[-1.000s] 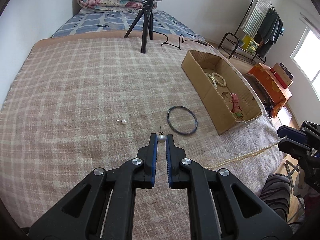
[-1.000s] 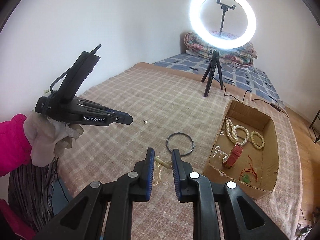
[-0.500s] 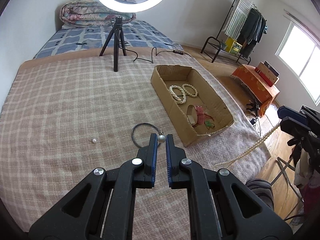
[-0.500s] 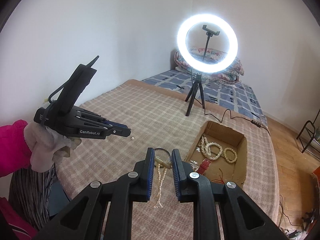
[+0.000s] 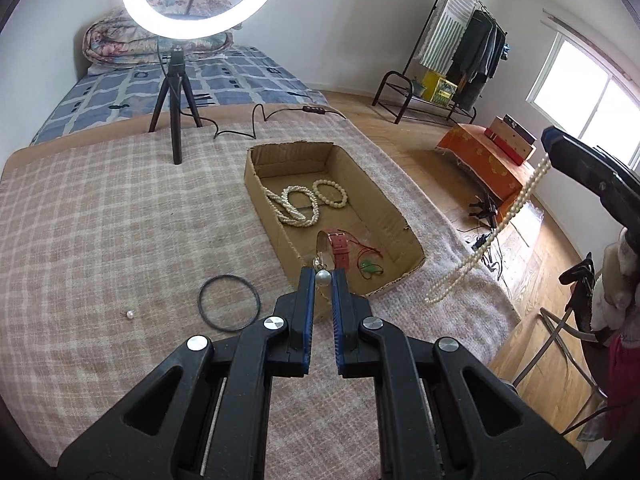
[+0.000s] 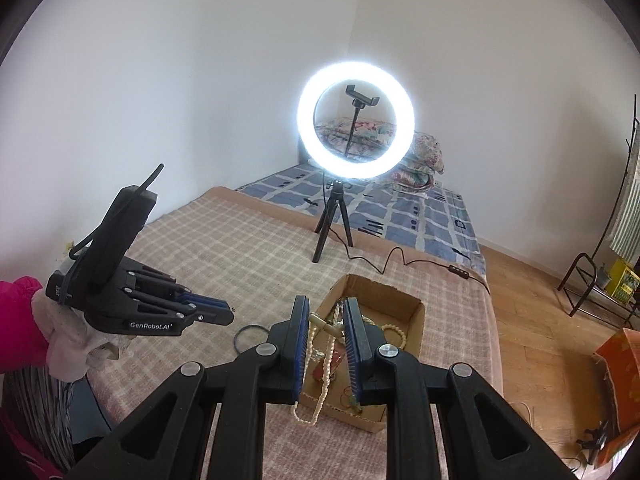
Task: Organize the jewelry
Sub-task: 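Lift the earring and pearl strand and carry both over the cardboard box, then open both tools to drop the earring and pearl strand into the box, then move the left tool to the second pearl earring while the right tool reaches the black bangle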
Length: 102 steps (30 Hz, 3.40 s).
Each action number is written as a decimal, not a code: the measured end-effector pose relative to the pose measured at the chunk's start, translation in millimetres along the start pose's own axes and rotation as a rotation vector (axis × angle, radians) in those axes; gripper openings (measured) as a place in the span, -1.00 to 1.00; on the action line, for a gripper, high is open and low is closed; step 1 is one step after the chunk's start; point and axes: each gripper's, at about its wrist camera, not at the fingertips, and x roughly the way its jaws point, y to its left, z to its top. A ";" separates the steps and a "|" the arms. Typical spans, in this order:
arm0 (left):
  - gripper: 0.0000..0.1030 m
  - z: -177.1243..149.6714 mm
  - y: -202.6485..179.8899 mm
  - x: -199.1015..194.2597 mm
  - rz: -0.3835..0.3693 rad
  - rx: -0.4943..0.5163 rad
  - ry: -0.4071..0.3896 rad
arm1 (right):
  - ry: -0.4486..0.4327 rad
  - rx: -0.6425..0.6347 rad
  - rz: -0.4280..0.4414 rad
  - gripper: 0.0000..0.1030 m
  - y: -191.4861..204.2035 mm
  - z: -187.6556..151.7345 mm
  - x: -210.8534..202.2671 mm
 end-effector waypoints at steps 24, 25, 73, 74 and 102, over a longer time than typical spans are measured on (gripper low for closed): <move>-0.87 68.9 -16.3 74.3 0.012 0.021 -0.026 | 0.065 0.056 -0.036 -0.69 -49.0 -19.0 62.3; -0.88 71.3 -16.2 78.3 0.013 0.020 -0.025 | 0.070 0.060 -0.034 -0.69 -49.7 -21.7 65.1; 0.11 83.9 -33.0 100.5 0.105 0.084 -0.065 | 0.180 0.148 -0.060 0.84 -47.6 -81.6 102.3; 0.11 84.2 -33.4 98.5 0.105 0.084 -0.067 | 0.177 0.148 -0.061 0.84 -46.9 -81.1 101.0; 0.12 77.3 -35.3 3.4 0.142 0.110 -0.177 | 0.090 0.151 -0.067 0.91 -14.8 -55.2 51.9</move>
